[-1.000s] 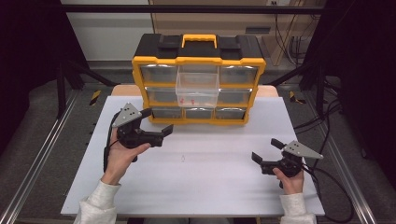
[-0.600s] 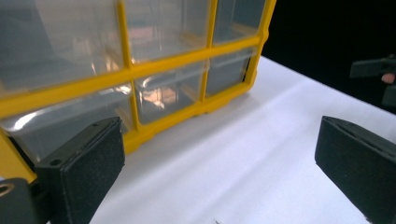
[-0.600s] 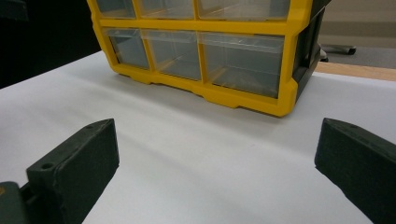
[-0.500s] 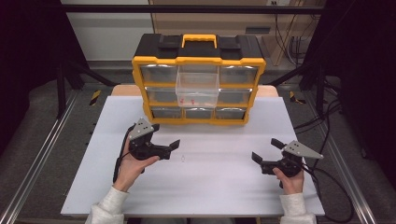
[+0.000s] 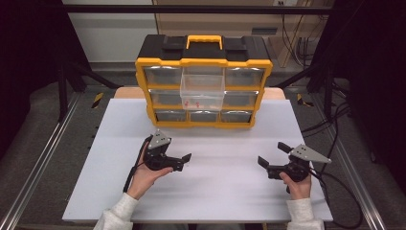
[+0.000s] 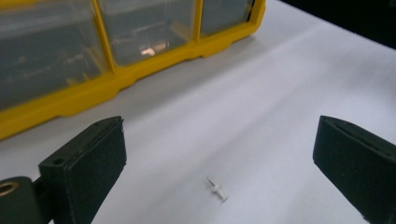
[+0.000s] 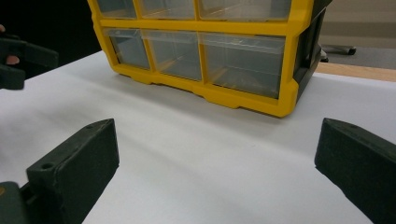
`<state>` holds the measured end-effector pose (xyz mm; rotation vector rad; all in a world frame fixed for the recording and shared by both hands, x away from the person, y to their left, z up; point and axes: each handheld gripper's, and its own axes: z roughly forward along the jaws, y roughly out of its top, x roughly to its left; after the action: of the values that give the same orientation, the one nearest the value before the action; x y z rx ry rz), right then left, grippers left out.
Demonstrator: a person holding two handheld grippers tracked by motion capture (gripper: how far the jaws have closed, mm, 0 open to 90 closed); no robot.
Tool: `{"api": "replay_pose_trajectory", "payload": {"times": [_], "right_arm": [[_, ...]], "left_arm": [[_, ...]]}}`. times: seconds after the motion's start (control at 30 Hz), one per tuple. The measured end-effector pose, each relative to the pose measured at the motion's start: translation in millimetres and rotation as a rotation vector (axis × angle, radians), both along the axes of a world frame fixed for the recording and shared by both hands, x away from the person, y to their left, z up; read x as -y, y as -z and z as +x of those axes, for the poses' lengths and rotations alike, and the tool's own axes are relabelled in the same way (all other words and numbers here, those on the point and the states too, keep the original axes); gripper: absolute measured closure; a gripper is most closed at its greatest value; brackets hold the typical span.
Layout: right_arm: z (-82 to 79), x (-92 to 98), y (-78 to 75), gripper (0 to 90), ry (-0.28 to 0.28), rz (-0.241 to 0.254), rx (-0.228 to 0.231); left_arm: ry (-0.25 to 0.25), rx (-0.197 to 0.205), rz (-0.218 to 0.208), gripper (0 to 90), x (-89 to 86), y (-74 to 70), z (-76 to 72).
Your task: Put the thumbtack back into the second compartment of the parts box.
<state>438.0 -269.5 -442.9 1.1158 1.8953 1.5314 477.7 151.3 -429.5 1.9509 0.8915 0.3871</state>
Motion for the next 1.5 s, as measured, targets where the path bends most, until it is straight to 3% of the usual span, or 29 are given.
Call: {"api": "replay_pose_trajectory", "payload": {"times": [0.47, 1.07, 1.5], "right_arm": [[0.2, 0.1, -0.1, 0.2, 0.0, 0.002, 0.001], [0.2, 0.1, -0.6, 0.2, -0.001, 0.001, 0.004], [0.3, 0.0, -0.9, 0.3, -0.001, 0.0, 0.003]], "left_arm": [[-0.074, -0.096, 0.08, 10.2, 10.7, 33.2, 3.5], [-0.088, -0.151, 0.098, 56.2, 22.8, 48.7, -1.2], [-0.08, -0.156, 0.122, 74.3, 28.8, 53.4, -2.1]]}}
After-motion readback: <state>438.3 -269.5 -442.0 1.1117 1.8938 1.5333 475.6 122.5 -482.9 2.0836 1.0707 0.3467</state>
